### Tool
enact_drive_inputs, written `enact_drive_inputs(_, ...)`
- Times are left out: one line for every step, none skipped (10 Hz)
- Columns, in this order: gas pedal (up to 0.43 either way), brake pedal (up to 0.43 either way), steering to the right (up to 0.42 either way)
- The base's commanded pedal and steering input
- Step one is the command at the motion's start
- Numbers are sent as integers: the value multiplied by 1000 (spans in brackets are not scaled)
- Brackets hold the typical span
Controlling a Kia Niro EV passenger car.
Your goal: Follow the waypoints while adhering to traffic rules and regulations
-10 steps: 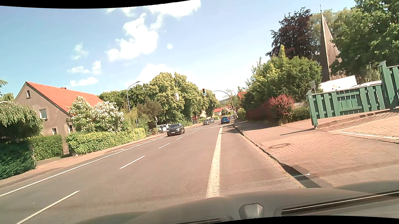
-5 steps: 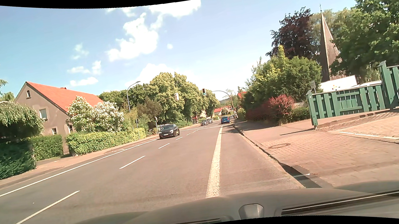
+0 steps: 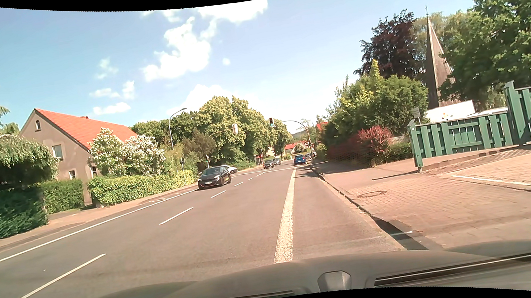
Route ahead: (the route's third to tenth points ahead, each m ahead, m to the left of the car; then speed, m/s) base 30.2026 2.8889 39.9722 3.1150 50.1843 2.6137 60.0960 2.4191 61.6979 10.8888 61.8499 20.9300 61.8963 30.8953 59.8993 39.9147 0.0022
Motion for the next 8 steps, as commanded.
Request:
enact_drive_inputs(0,470,-36)
enact_drive_inputs(0,463,-36)
enact_drive_inputs(0,470,-36)
enact_drive_inputs(0,463,-36)
enact_drive_inputs(0,463,-36)
enact_drive_inputs(0,470,-36)
enact_drive_inputs(0,463,-36)
enact_drive_inputs(0,463,-36)
